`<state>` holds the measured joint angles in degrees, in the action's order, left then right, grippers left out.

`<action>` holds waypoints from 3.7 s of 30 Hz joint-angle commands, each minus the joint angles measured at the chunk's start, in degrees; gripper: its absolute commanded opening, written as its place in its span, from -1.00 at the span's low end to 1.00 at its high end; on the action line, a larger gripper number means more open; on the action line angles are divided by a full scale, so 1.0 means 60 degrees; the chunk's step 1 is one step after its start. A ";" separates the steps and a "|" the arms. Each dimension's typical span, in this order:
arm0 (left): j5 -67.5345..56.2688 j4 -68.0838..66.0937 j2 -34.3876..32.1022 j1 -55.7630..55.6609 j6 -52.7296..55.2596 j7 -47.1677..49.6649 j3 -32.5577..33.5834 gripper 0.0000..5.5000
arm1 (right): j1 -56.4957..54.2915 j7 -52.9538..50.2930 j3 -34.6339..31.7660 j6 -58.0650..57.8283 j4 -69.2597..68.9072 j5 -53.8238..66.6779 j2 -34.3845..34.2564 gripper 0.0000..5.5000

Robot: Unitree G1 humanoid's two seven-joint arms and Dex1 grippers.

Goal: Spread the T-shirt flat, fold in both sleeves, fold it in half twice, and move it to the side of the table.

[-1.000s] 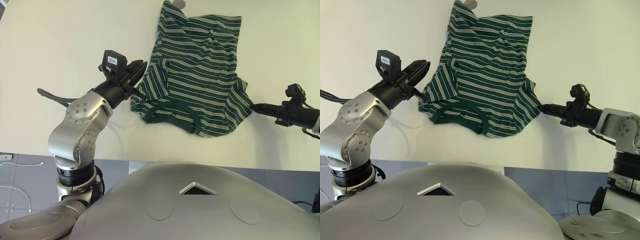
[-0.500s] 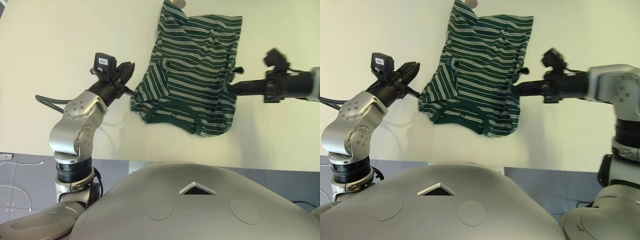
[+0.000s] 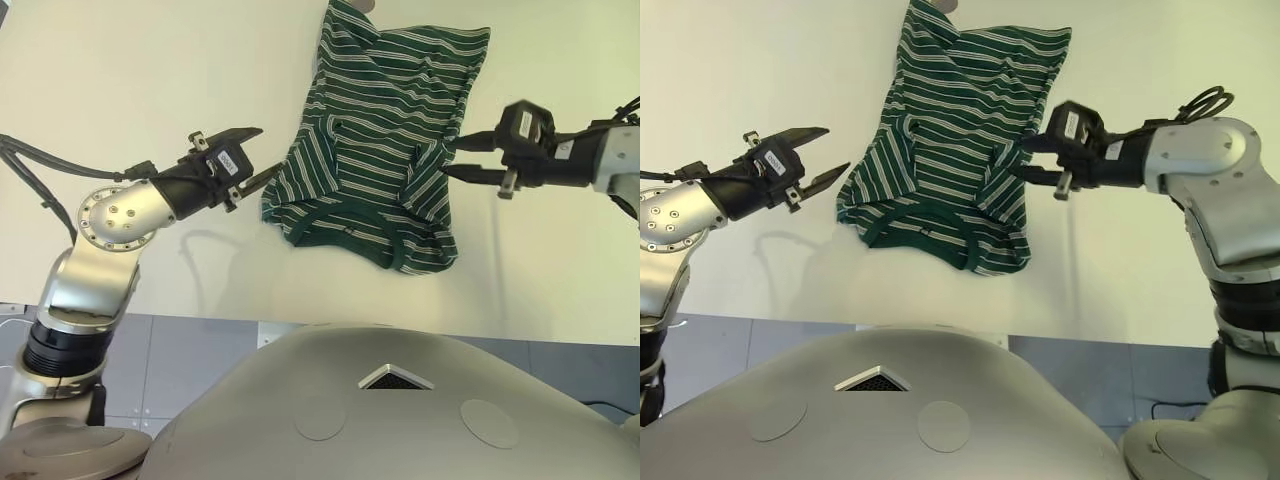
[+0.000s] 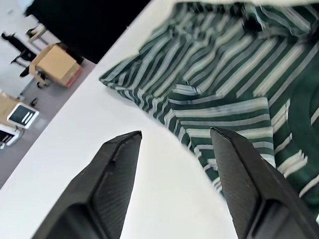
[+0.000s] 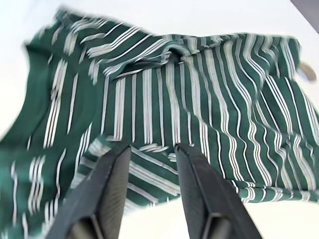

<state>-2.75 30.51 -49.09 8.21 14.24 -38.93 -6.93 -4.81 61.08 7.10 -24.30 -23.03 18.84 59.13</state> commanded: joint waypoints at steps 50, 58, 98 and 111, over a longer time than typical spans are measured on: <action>-0.3779 -1.2457 0.5279 -0.8603 0.1808 -0.0732 0.0944 -0.99 | -0.6033 -0.2331 -0.0980 -0.0932 1.2615 0.1667 -0.4782 -1.00; -0.2819 -1.5472 0.6113 -1.0131 0.0305 0.0121 0.1522 -0.71 | -0.6166 -0.2033 -0.1493 -0.1221 1.2952 0.0827 -0.4601 -0.89; 0.3542 -0.5329 -0.0699 -0.1829 -0.7263 0.1515 -0.1433 -0.38 | 0.0111 0.0551 0.0759 0.4276 0.3158 -0.2759 -0.1985 -0.15; 0.5769 -0.6209 0.1135 -0.2062 -0.7068 0.1775 -0.2725 -0.37 | -0.0106 -0.2404 0.2249 0.9277 0.6181 -0.5828 -0.3111 -0.21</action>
<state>29.97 -4.56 -42.87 -3.49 -28.18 -26.99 -21.50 -6.47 46.30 18.44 30.95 12.22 -12.65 40.45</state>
